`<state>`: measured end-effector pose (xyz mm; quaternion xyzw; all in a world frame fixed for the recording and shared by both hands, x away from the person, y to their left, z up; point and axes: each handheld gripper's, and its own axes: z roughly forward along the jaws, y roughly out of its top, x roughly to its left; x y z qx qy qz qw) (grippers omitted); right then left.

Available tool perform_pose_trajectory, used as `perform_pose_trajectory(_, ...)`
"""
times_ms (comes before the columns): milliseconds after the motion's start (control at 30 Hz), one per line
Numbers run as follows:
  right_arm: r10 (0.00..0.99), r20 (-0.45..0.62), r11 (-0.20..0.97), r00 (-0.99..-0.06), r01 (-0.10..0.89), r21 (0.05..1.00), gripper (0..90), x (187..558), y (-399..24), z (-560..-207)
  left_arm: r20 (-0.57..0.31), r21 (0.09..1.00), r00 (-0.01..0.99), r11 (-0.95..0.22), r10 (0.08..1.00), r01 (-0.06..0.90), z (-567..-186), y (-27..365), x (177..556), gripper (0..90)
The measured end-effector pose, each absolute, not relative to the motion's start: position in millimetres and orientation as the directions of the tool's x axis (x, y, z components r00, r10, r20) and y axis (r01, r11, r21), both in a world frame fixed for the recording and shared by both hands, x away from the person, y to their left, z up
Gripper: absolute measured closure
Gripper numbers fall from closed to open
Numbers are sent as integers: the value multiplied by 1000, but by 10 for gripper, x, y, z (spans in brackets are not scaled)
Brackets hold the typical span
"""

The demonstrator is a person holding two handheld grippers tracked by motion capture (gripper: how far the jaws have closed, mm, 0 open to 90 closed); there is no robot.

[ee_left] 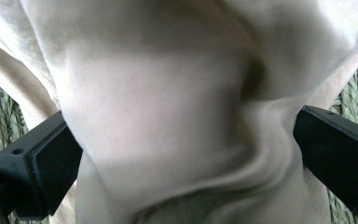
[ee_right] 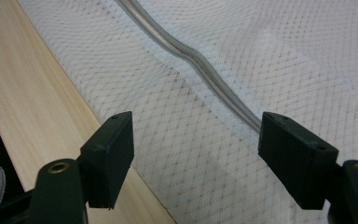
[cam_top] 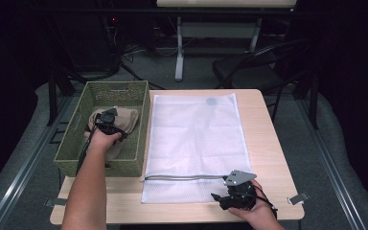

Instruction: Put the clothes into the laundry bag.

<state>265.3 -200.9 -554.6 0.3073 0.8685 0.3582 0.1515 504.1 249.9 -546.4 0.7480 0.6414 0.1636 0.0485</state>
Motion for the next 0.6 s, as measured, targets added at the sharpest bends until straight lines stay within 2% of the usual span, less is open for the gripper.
perform_pose_trajectory(600, 641, -42, 556, -766, 426, 713, 268, 2662, -2013, -5554, 181, 286, 115, -164, 977, 944, -5476, 2502, 5031, 1)
